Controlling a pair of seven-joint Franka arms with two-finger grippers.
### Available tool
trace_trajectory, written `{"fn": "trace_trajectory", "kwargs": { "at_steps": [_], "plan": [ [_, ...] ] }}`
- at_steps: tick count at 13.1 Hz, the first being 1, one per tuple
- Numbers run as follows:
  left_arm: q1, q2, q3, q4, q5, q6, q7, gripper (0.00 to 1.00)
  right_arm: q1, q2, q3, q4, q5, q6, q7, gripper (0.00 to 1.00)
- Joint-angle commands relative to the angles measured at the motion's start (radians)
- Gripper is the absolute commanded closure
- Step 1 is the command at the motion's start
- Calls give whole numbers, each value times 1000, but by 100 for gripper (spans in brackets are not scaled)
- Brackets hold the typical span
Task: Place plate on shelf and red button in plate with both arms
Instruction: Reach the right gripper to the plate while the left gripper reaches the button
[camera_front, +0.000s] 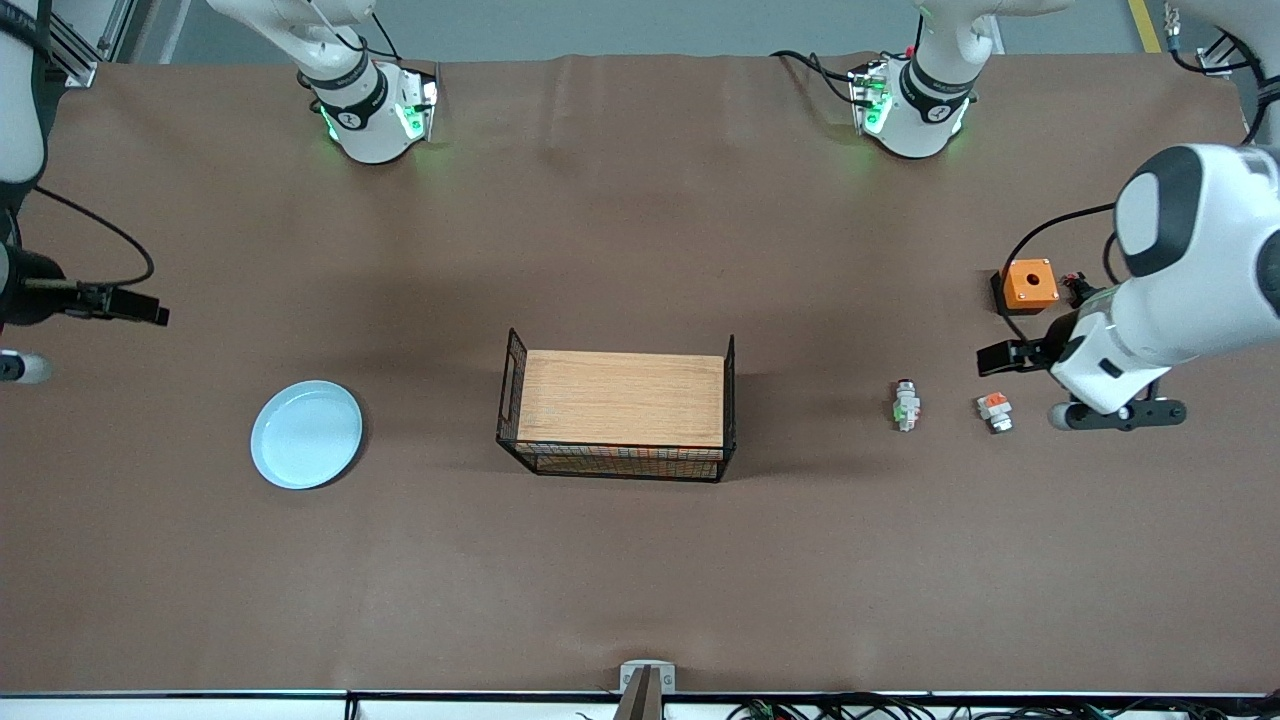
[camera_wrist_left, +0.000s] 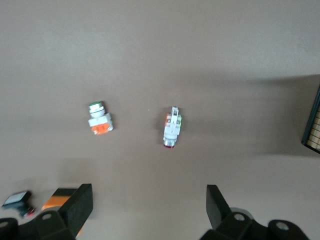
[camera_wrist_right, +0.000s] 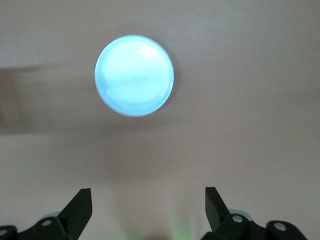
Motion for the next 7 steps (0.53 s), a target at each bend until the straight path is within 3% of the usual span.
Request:
{"fn": "trace_trajectory", "kwargs": {
  "at_steps": [1, 7],
  "plan": [
    [-2, -14, -18, -136, -13, 170, 10, 1, -15, 48, 12, 2, -3, 105, -23, 0],
    [0, 44, -52, -273, -13, 358, 80, 1, -26, 133, 15, -254, 13, 588, -51, 0]
  ]
}}
